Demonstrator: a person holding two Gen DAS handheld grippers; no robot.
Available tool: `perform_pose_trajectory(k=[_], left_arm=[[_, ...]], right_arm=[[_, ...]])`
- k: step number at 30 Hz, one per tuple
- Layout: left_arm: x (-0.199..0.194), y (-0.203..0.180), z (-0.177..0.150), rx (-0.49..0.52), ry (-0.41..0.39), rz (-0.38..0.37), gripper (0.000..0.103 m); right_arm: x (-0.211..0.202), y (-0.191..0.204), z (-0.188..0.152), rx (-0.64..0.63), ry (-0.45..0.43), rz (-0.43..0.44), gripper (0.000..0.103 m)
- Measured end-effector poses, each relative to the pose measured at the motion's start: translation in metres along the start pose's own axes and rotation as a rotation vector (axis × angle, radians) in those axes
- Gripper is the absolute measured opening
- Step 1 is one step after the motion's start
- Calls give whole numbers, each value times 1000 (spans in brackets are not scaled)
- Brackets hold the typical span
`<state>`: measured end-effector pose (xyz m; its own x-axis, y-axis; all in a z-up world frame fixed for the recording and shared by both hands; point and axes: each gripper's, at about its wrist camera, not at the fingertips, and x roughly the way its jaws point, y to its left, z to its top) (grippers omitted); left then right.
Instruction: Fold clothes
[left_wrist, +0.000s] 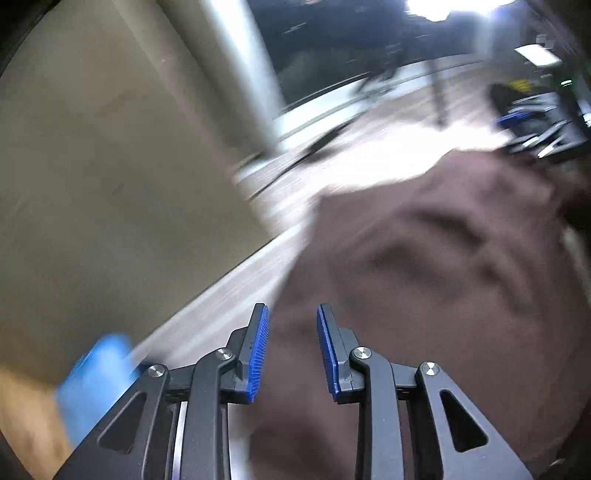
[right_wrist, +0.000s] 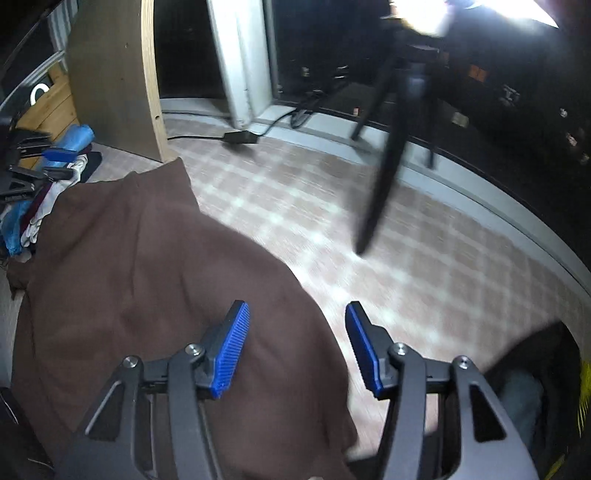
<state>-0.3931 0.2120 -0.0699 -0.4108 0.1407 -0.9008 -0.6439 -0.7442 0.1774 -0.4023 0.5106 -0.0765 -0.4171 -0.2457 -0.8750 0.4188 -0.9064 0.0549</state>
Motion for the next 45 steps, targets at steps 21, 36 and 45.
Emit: perform_pose_trajectory(k=[21, 36, 45], left_arm=[[39, -22, 65, 40, 14, -181, 27], [34, -24, 67, 56, 20, -176, 28], [34, -73, 72, 247, 50, -203, 36]], right_arm=[[11, 25, 2, -11, -64, 69, 45], [-15, 86, -32, -246, -258, 5, 7], [8, 170, -104, -560, -208, -191, 7]])
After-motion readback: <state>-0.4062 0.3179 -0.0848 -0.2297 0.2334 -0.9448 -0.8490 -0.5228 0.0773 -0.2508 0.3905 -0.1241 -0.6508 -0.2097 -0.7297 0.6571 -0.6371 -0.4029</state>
